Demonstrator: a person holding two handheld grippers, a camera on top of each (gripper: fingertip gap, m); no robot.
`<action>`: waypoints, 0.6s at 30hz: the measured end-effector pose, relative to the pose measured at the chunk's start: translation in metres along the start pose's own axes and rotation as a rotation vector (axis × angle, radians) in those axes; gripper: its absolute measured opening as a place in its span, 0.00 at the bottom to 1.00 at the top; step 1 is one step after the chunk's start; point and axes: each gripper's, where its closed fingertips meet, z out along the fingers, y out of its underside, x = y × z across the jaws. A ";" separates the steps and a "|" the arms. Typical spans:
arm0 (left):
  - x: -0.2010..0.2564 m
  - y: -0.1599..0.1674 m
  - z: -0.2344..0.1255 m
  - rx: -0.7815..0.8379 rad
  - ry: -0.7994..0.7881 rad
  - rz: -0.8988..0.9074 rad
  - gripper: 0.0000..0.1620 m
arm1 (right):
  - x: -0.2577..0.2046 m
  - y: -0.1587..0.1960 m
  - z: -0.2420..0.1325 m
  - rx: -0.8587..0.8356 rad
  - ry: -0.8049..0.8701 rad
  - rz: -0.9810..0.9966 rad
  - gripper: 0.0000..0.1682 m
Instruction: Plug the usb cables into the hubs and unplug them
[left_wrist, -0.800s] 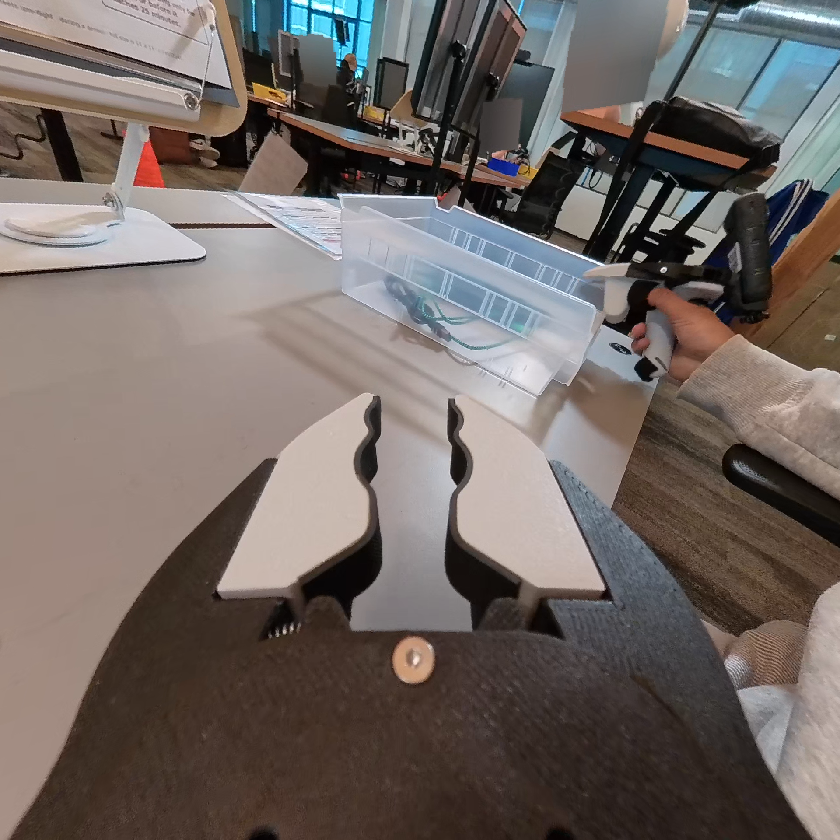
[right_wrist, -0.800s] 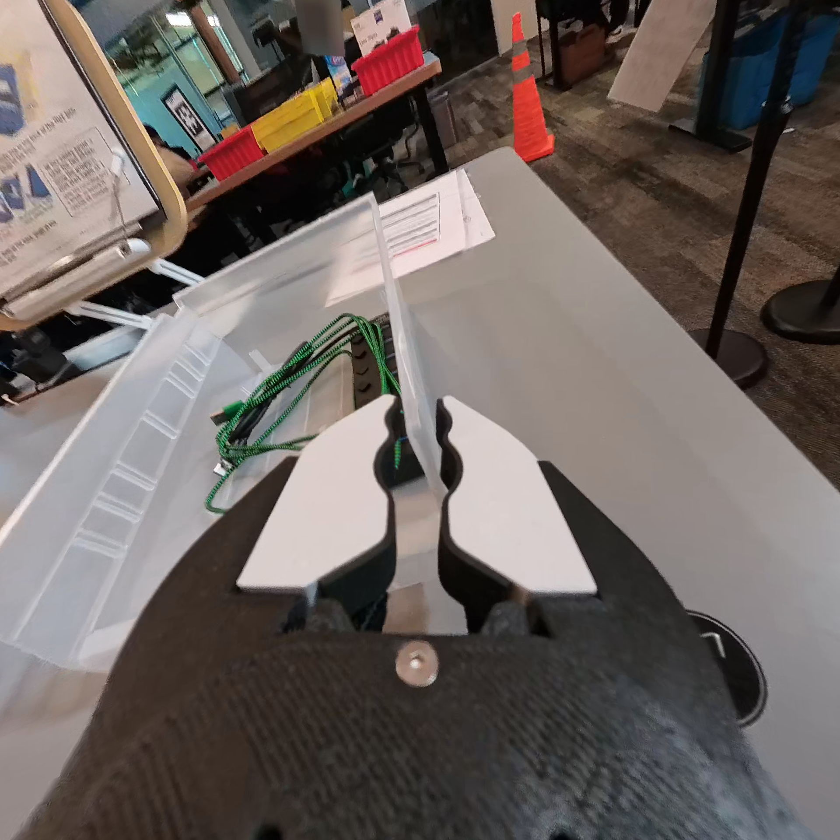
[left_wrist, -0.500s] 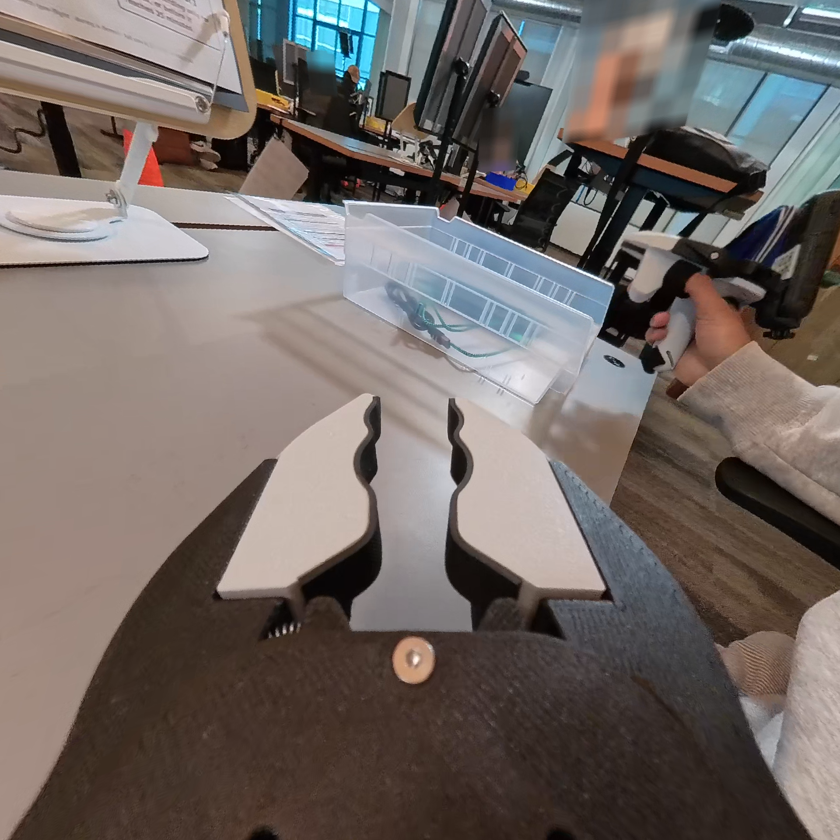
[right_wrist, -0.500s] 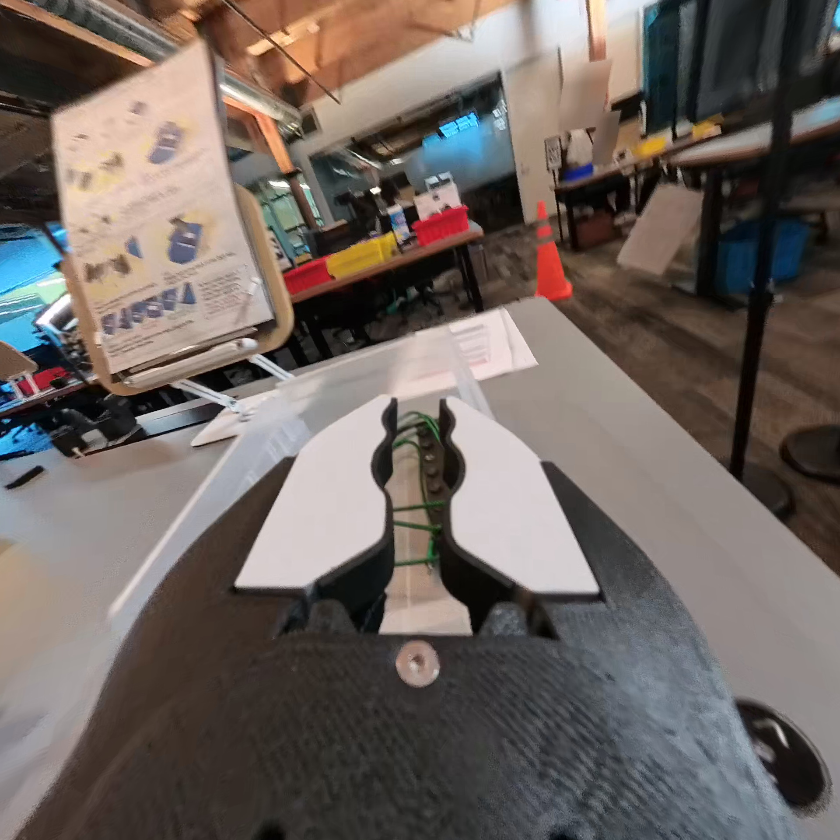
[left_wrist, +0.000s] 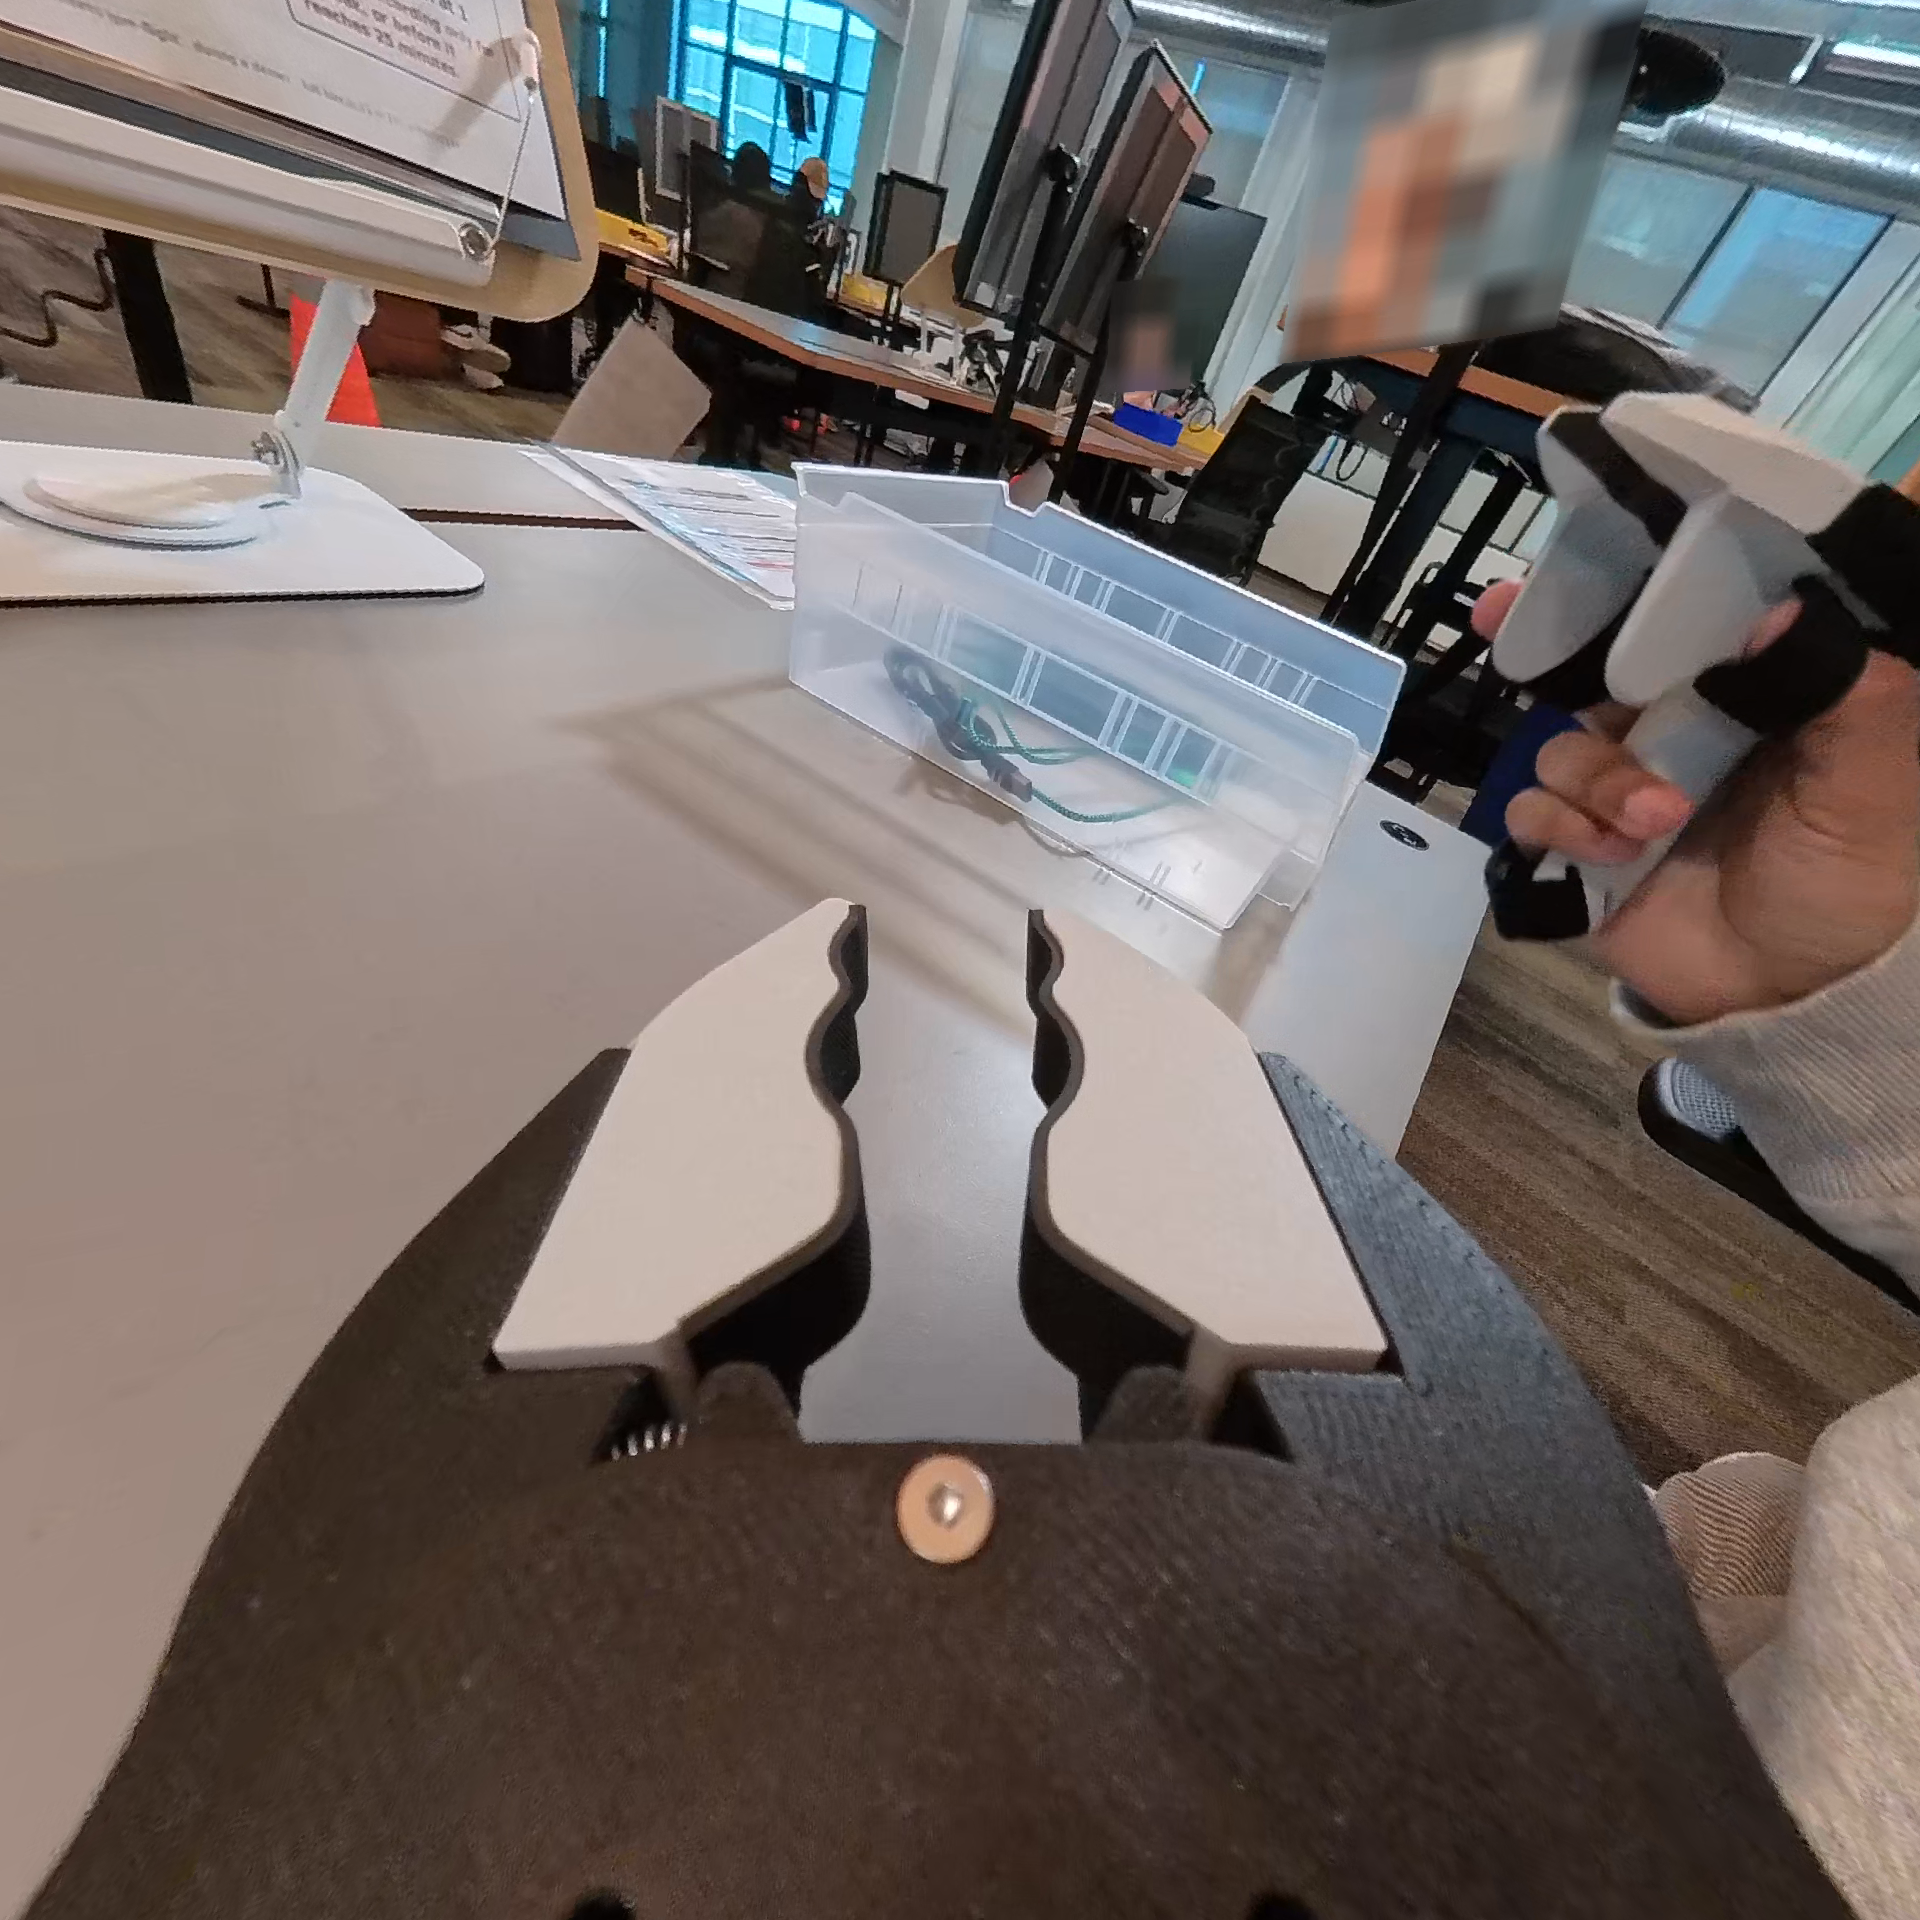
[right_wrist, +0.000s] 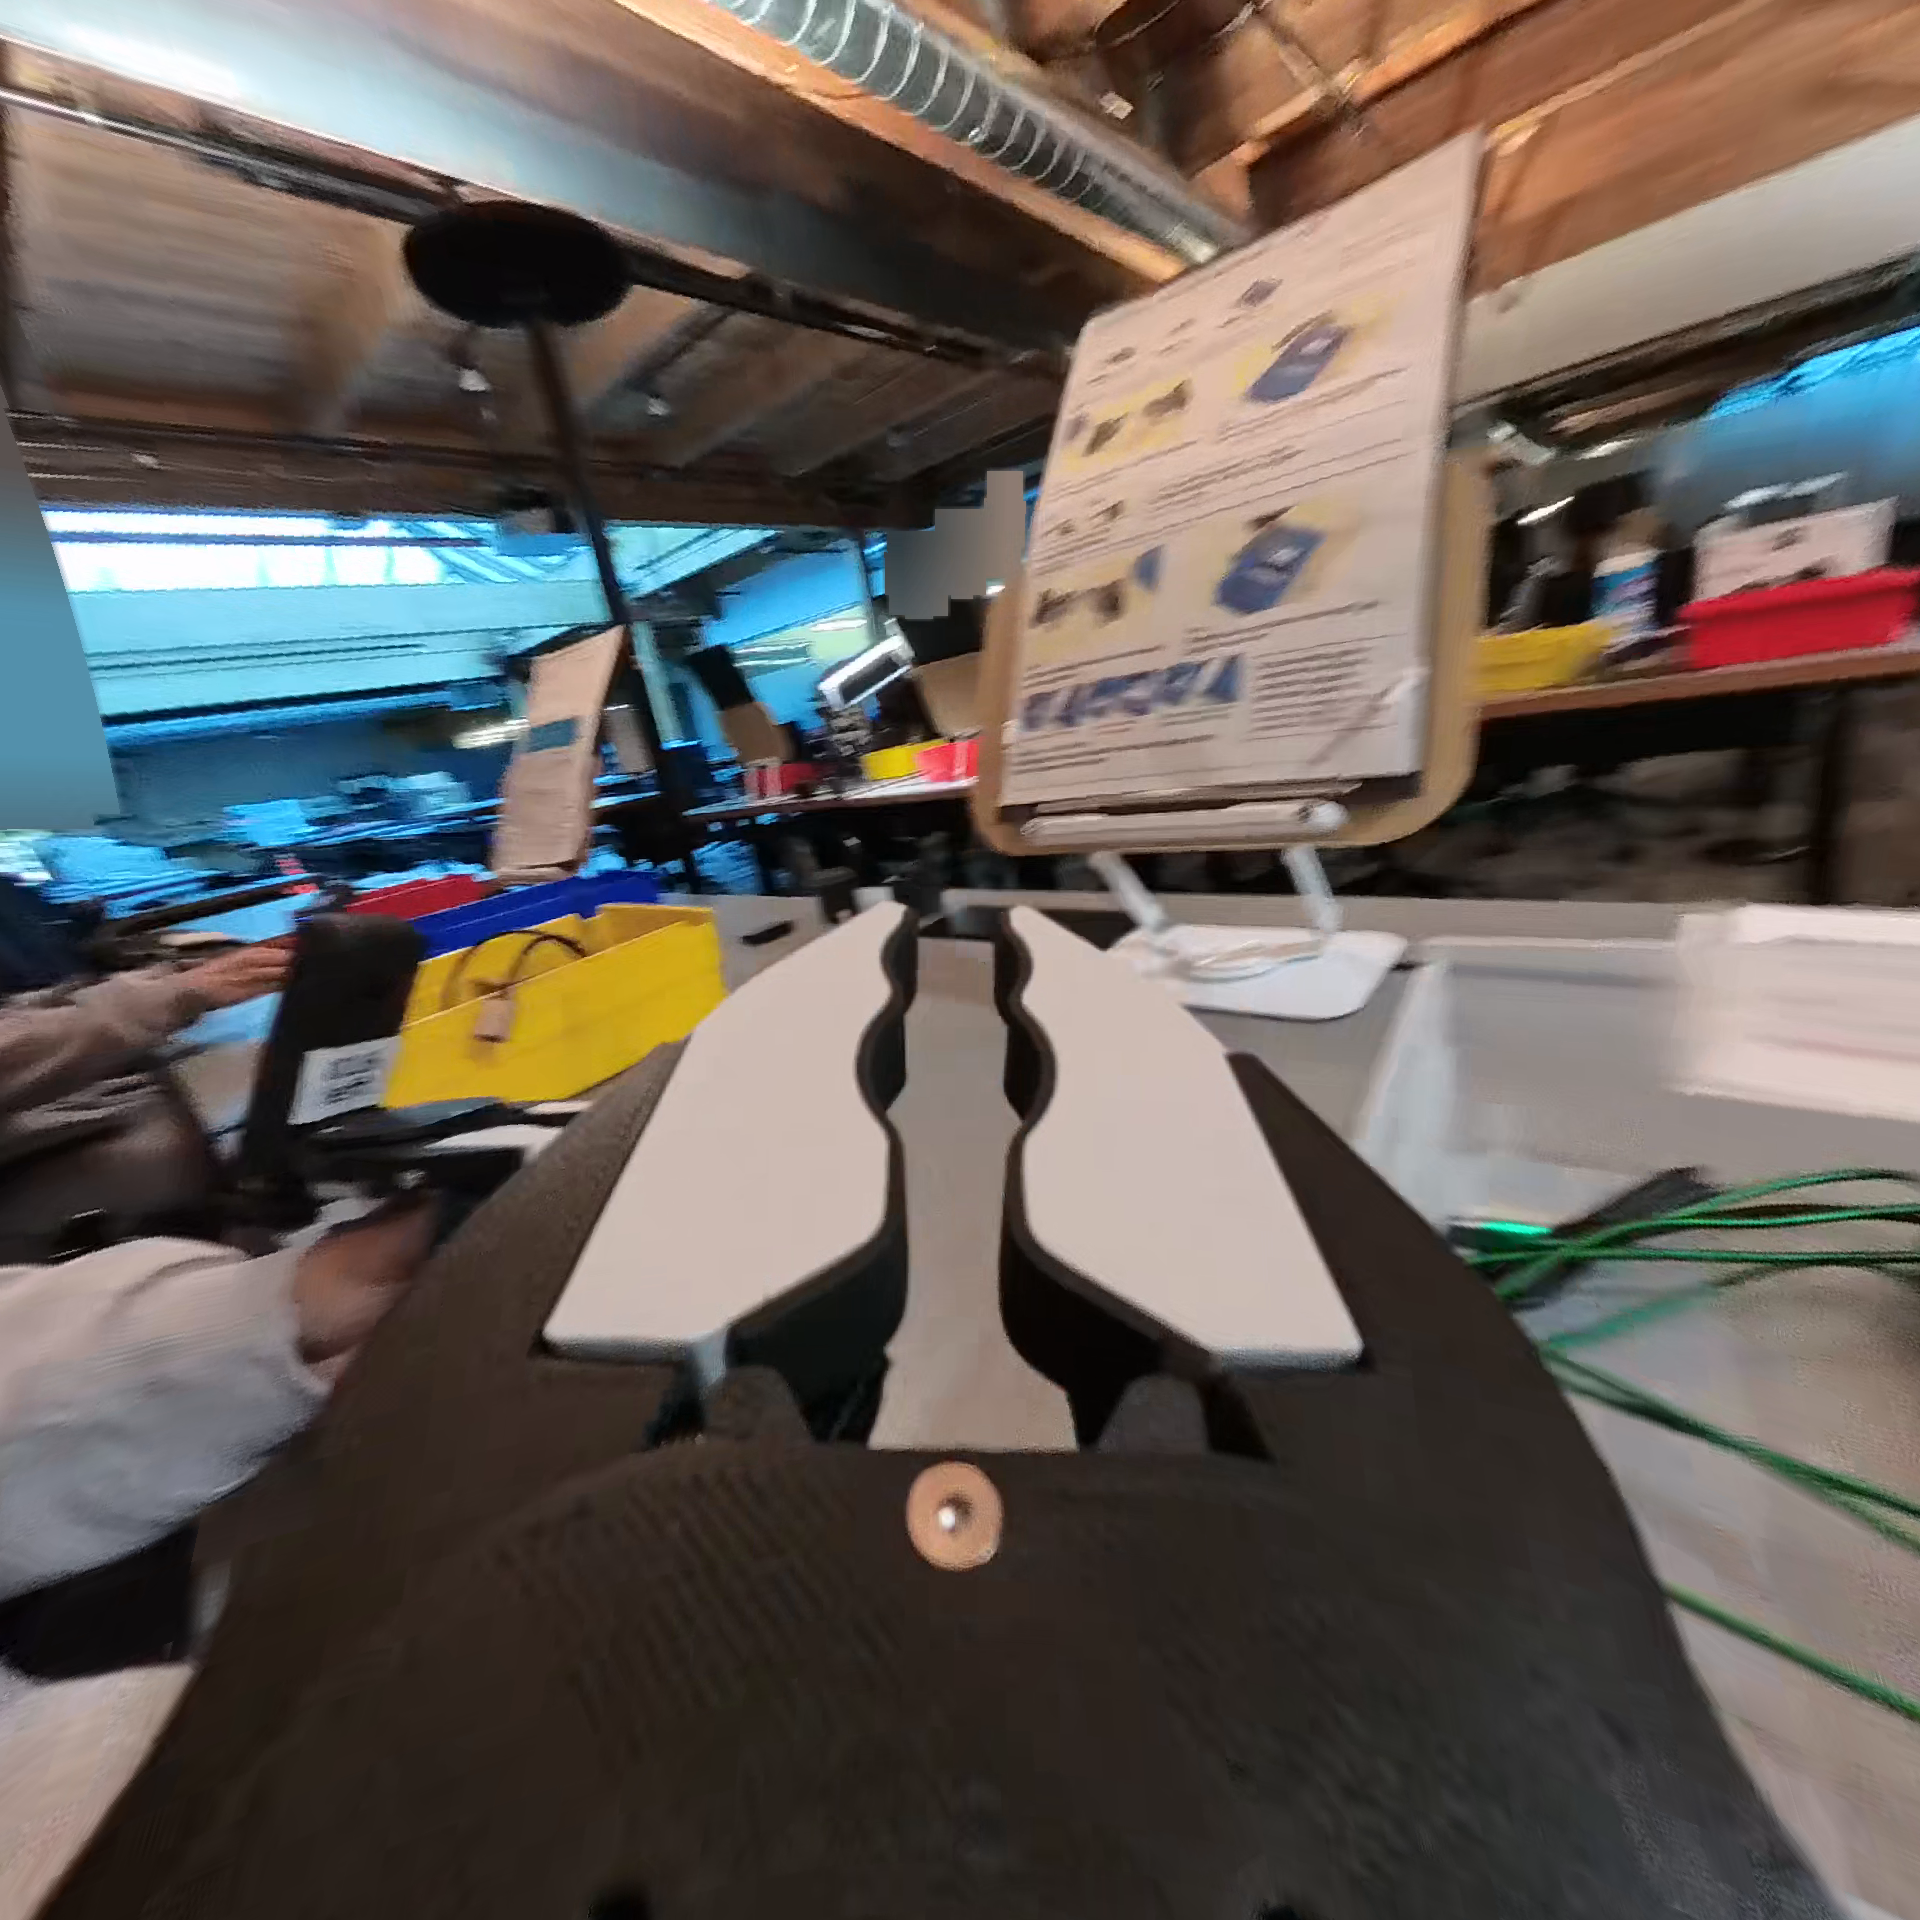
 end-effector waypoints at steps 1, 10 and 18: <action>-0.001 0.000 0.000 0.002 -0.001 -0.002 0.18 | -0.010 0.009 0.005 -0.021 -0.037 0.030 0.09; -0.007 -0.032 -0.014 0.152 -0.062 0.033 0.17 | -0.045 0.065 0.020 -0.224 -0.187 0.031 0.08; -0.048 -0.126 -0.071 0.292 -0.280 0.315 0.17 | -0.039 0.071 0.017 -0.240 -0.183 0.083 0.08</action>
